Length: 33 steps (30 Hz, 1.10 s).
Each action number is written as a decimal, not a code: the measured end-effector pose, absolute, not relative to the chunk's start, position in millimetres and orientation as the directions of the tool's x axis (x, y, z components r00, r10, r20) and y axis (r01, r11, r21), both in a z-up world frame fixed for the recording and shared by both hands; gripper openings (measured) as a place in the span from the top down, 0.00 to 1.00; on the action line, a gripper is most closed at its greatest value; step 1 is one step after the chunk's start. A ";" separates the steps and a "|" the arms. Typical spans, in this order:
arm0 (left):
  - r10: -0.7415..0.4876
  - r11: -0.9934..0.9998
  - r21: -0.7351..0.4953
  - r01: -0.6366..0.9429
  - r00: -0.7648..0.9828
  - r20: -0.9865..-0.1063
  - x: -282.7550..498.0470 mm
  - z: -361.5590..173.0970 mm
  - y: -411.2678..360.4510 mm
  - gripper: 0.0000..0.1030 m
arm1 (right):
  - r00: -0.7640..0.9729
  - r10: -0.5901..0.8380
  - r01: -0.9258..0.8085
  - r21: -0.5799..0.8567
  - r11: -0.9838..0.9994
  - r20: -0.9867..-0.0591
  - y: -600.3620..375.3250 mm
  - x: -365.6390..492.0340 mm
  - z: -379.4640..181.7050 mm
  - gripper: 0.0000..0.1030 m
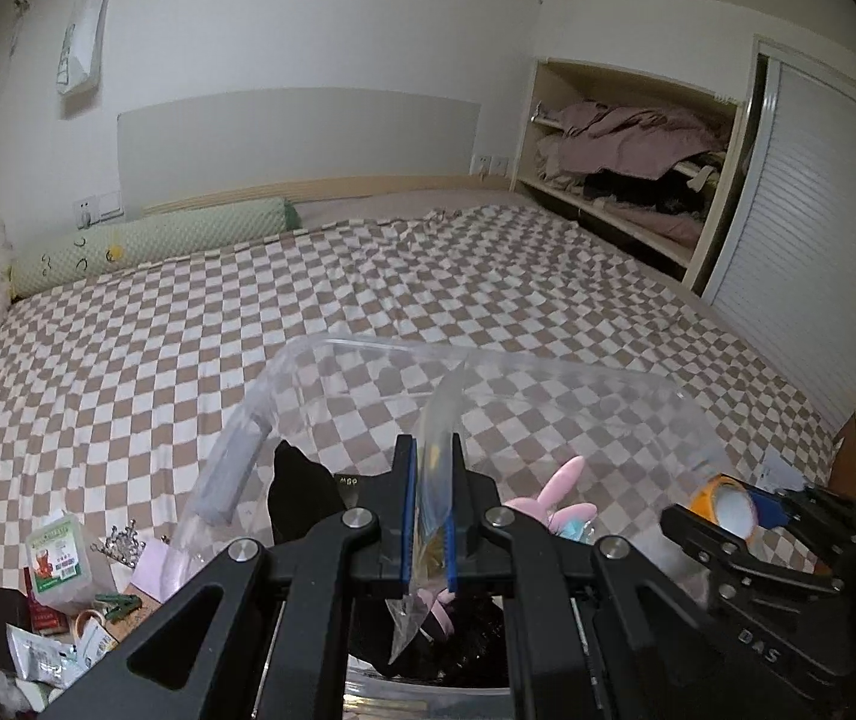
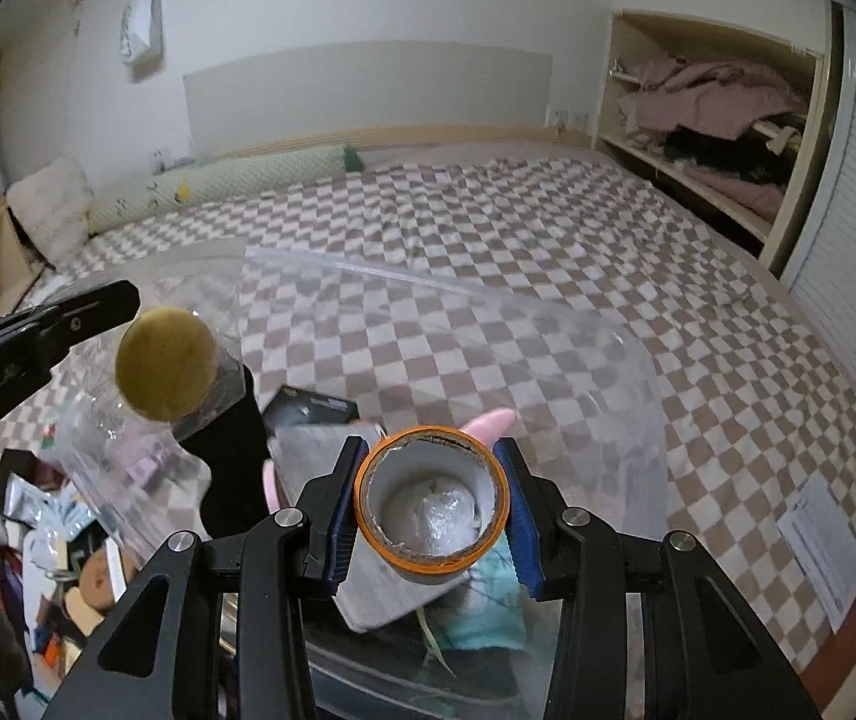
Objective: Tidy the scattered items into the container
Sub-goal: 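Release the sponge into the clear box with the left tool while the right tool drops the tape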
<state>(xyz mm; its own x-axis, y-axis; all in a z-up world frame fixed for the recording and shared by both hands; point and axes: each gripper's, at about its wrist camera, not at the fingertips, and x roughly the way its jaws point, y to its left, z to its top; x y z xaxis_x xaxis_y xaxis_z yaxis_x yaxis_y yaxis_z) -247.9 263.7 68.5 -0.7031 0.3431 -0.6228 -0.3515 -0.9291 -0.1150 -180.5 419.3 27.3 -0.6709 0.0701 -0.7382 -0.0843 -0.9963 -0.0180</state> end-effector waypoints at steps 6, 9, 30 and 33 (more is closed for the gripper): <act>0.306 -0.938 -0.080 -0.336 -0.700 -0.645 -252.3 58.4 266.2 0.92 | -0.625 0.069 -0.057 -0.043 -0.997 -0.777 415.4 -176.6 22.3 0.58; 0.282 -0.943 -0.053 -0.330 -0.699 -0.657 -254.8 52.6 266.2 0.92 | -0.615 0.071 -0.052 -0.049 -0.997 -0.786 409.3 -177.7 18.4 0.58; 0.268 -0.942 -0.067 -0.328 -0.619 -0.738 -270.6 24.1 265.9 0.73 | -0.614 0.091 -0.071 -0.060 -0.996 -0.784 404.8 -187.7 21.6 0.58; 0.272 -0.944 -0.072 -0.323 -0.634 -0.724 -268.6 28.8 264.3 0.48 | -0.616 0.095 -0.081 -0.057 -0.995 -0.782 405.5 -188.5 23.2 0.58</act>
<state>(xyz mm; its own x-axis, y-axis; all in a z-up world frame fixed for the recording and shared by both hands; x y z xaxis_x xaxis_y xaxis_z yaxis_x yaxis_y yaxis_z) -268.6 264.3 28.8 -0.6339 0.2724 -0.7238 -0.3232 -0.9436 -0.0720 -188.5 405.5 23.2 -0.6164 0.0949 -0.7817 -0.0807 -0.9951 -0.0572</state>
